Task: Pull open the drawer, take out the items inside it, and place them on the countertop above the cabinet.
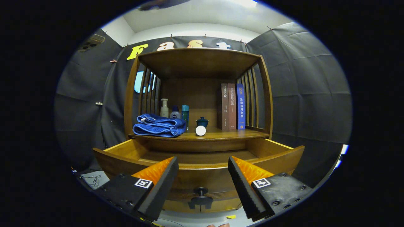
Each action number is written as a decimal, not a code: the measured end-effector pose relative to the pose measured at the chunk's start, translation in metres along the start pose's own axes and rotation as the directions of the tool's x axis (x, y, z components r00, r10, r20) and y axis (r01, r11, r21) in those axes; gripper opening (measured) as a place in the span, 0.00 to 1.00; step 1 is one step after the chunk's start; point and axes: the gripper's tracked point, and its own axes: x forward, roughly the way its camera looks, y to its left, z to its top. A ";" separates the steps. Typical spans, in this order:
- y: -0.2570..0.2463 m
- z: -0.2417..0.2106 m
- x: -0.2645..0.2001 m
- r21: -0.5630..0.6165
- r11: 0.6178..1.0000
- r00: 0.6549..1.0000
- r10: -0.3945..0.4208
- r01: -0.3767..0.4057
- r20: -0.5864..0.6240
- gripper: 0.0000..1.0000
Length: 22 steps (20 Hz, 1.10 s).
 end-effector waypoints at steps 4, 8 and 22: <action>0.000 -0.023 0.001 -0.006 1.000 0.999 0.008 -0.009 -0.046 0.99; 0.010 -0.039 0.006 0.020 0.999 0.996 0.033 -0.031 -0.087 0.98; 0.029 -0.034 0.095 0.035 0.999 0.992 0.031 -0.027 -0.125 0.99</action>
